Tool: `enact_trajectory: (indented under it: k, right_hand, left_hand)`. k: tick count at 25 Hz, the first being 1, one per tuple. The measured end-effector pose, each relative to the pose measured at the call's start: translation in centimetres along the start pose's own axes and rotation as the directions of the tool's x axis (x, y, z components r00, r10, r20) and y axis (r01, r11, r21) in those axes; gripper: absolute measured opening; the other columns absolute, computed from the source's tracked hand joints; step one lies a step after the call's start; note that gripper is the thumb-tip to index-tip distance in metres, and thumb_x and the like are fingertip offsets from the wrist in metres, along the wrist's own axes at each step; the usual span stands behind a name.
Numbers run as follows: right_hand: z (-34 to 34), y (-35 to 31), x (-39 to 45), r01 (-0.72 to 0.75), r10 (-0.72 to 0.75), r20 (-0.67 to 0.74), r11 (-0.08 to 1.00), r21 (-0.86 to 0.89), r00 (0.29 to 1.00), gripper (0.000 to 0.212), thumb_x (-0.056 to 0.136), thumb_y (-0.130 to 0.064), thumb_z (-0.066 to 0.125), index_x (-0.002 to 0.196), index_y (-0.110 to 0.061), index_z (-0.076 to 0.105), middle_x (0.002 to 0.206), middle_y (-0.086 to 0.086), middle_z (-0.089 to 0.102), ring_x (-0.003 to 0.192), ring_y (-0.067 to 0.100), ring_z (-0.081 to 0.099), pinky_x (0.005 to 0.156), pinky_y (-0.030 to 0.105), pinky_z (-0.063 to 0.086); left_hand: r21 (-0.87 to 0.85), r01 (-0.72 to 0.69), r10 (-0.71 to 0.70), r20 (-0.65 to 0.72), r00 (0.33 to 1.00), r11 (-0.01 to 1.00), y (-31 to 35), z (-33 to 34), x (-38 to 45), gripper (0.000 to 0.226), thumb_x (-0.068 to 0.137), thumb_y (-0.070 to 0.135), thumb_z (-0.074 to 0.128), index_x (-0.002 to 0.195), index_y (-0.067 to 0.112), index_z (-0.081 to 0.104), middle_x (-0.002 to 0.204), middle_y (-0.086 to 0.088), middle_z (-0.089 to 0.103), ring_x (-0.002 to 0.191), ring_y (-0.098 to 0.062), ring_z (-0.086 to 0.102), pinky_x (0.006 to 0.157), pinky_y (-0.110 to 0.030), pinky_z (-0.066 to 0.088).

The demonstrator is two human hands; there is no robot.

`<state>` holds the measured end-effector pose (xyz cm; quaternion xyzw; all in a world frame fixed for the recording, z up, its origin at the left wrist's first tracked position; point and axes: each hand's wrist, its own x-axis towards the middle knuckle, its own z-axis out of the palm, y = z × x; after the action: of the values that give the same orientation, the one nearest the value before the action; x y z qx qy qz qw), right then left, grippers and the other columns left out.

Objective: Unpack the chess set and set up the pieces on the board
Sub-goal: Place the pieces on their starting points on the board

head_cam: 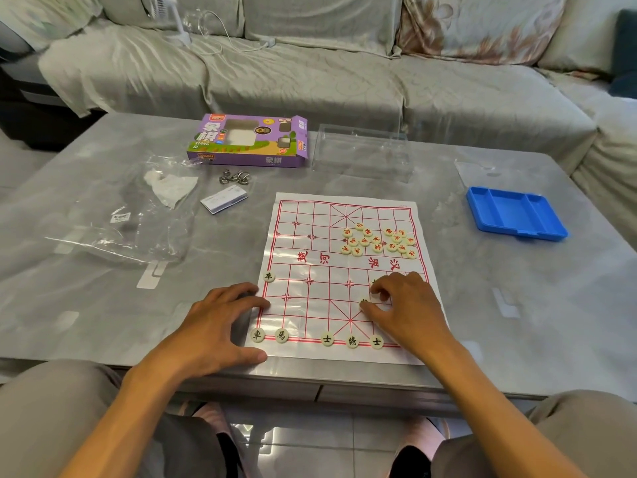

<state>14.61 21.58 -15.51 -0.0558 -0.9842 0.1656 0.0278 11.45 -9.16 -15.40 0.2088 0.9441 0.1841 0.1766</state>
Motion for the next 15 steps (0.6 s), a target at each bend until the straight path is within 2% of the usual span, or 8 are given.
enact_trajectory:
  k: [5,8,11,13,15]
  right_hand:
    - [0.5,0.1,0.4,0.026,-0.026,0.063,1.000,-0.004,0.998,0.030,0.085,-0.051,0.061,0.104,-0.028,0.066,0.106,-0.012,0.065,0.095,0.007,0.046,0.080,0.022,0.037]
    - [-0.1,-0.2,0.3,0.024,-0.024,0.036,1.000,0.007,0.999,0.029,0.085,-0.048,0.063,0.104,-0.027,0.067,0.106,-0.010,0.066,0.094,0.007,0.045,0.079,0.021,0.035]
    - [-0.2,-3.5,0.7,0.098,-0.098,-0.011,0.986,0.138,0.995,0.028,0.085,-0.045,0.065,0.104,-0.026,0.069,0.100,-0.010,0.067,0.091,0.006,0.047,0.076,0.021,0.035]
    - [1.0,-7.0,1.1,0.205,-0.207,0.008,0.973,0.105,0.978,0.029,0.086,-0.046,0.061,0.107,-0.028,0.068,0.101,-0.010,0.067,0.093,0.010,0.052,0.083,0.026,0.039]
    - [2.7,-9.8,1.6,0.242,-0.242,0.021,0.970,0.034,0.970,0.031,0.088,-0.047,0.057,0.110,-0.029,0.067,0.107,-0.008,0.067,0.098,0.013,0.056,0.091,0.032,0.037]
  left_hand:
    - [-0.003,-0.001,0.001,0.000,1.000,1.000,-0.1,0.0,0.1,0.079,0.069,0.064,0.071,0.136,0.048,0.033,0.151,0.024,0.017,0.139,-0.007,0.016,0.115,-0.038,0.021]
    - [-0.003,0.007,-0.007,0.001,1.000,1.000,-0.1,0.1,0.1,0.079,0.068,0.064,0.071,0.136,0.046,0.034,0.151,0.024,0.018,0.140,-0.007,0.016,0.115,-0.039,0.022]
    - [-0.015,0.002,-0.002,-0.012,1.000,1.000,-0.1,0.2,0.1,0.079,0.068,0.063,0.071,0.136,0.045,0.035,0.151,0.024,0.019,0.140,-0.007,0.017,0.115,-0.040,0.022]
    - [-0.017,0.002,-0.003,-0.009,1.000,1.000,-0.1,0.2,0.1,0.079,0.068,0.063,0.071,0.136,0.046,0.034,0.151,0.025,0.018,0.139,-0.007,0.016,0.115,-0.039,0.022]
    - [-0.019,0.006,-0.006,-0.009,1.000,1.000,-0.1,0.3,0.1,0.079,0.068,0.063,0.071,0.136,0.047,0.034,0.151,0.024,0.017,0.139,-0.006,0.015,0.114,-0.037,0.021]
